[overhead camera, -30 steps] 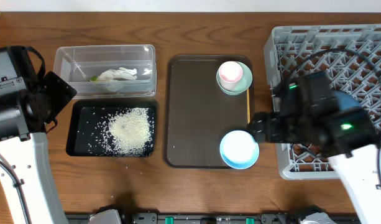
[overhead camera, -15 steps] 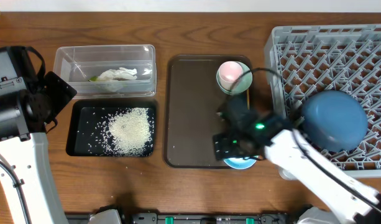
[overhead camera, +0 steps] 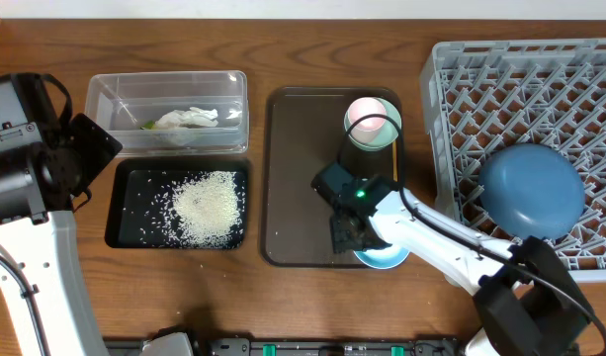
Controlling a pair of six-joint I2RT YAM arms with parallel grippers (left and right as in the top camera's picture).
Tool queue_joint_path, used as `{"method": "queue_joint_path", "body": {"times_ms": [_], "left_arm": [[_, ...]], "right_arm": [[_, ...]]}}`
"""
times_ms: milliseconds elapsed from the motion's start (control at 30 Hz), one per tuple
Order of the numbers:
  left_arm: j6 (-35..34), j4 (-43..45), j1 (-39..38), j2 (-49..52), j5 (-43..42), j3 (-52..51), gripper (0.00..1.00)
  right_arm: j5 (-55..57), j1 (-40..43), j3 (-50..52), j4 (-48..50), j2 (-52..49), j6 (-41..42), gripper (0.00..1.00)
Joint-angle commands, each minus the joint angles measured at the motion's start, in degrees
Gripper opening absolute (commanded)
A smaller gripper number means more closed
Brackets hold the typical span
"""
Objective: Sort waste into correct bins and load items into the dishwasher rack
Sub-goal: 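Move the right gripper to the white bowl and grasp its rim, then lift the white bowl with the right gripper and carry it to the rack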
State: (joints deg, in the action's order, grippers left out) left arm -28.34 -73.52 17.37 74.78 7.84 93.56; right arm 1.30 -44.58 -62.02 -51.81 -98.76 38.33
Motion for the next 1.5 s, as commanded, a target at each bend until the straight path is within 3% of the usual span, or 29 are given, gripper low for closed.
{"method": "queue_joint_path", "body": {"times_ms": [0,167,467,600,1000,1467], "left_arm": [[-0.04,-0.20,0.24,-0.20,0.31,0.33,0.93],[-0.04,-0.20,0.24,-0.20,0.31,0.33,0.93],[-0.04,-0.20,0.24,-0.20,0.28,0.33,0.93],[-0.04,-0.20,0.24,-0.20,0.28,0.33,0.93],[-0.04,-0.20,0.24,-0.20,0.31,0.33,0.93],[-0.04,-0.20,0.24,-0.20,0.28,0.33,0.93]], "right_arm": [[1.05,-1.60,0.26,1.27,-1.51,0.85,0.59],[2.16,-2.23,0.26,2.43,-3.26,2.36,0.51],[2.34,-2.21,-0.02,2.47,-3.15,2.34,0.45],[1.68,-2.23,-1.31,0.92,-3.15,2.32,0.36],[1.64,-2.21,-5.75,-3.89,-3.15,2.36,0.24],[3.39,-3.50,-3.85,-2.82,-3.17,4.57,0.23]]}}
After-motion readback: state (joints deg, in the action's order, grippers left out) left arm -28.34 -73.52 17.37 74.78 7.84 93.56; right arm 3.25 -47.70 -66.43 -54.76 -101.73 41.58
